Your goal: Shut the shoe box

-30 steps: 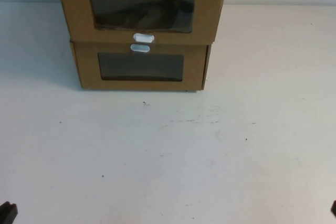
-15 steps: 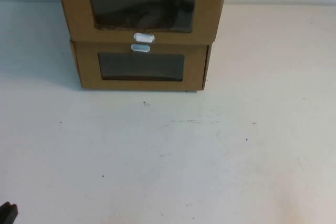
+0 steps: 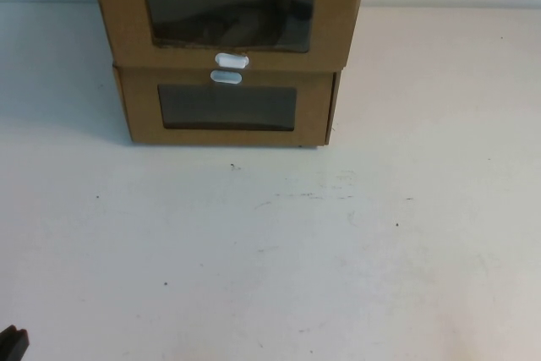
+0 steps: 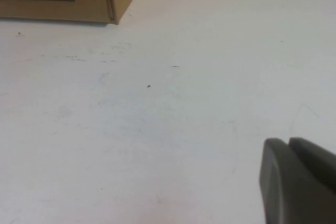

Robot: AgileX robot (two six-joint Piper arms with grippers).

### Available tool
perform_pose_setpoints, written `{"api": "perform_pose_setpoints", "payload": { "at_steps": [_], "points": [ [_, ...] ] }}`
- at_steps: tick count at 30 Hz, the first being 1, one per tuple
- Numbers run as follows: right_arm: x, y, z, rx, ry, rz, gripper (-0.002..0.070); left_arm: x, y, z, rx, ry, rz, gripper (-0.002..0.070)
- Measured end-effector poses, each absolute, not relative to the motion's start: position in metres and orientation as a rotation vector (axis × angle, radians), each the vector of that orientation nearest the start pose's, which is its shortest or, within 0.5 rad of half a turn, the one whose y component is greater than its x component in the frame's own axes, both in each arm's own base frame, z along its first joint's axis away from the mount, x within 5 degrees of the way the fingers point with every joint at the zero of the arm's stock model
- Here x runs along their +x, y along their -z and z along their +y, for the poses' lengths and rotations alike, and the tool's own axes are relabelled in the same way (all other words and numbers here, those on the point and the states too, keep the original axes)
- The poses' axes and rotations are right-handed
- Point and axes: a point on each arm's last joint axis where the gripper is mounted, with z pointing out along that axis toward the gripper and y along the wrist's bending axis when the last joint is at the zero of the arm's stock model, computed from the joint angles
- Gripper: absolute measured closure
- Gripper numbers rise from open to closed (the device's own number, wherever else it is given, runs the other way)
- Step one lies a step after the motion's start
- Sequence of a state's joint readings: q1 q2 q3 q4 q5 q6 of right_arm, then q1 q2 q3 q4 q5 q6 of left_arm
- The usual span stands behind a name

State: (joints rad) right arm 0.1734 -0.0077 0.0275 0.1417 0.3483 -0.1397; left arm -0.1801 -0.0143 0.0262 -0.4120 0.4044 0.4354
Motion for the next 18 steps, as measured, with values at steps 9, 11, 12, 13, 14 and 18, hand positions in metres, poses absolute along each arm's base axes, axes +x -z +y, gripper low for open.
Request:
{"api": "perform_pose_setpoints", "payload": {
  "at_steps": [9, 11, 12, 13, 14, 18],
  "points": [
    [0.0517, -0.1733, 0.0140, -0.193, -0.173, 1.841, 0.0687, 0.0479, -0.1719, -0.0233, 0.326, 0.235, 1.843, 0.0677],
    [0.0517, -0.1733, 0.0140, -0.193, -0.173, 1.841, 0.0687, 0.0479, -0.1719, -0.0233, 0.326, 0.235, 1.843, 0.0677],
    [0.0517, -0.1733, 0.0140, -0.193, -0.173, 1.841, 0.0687, 0.0479, -0.1719, -0.0233, 0.326, 0.235, 1.843, 0.0677],
    [0.0517, -0.1733, 0.0140, -0.193, -0.173, 1.841, 0.0687, 0.0479, -0.1719, -0.0233, 0.326, 0.235, 1.843, 0.0677],
    [0.0517, -0.1733, 0.0140, -0.193, -0.173, 1.841, 0.0687, 0.0479, -0.1719, -0.0233, 0.326, 0.235, 1.843, 0.0677],
    [0.0517, -0.1733, 0.0140, -0.195, -0.172, 1.840, 0.0687, 0.0481, -0.1719, -0.0228, 0.337, 0.218, 1.841, 0.0677]
  ]
}}
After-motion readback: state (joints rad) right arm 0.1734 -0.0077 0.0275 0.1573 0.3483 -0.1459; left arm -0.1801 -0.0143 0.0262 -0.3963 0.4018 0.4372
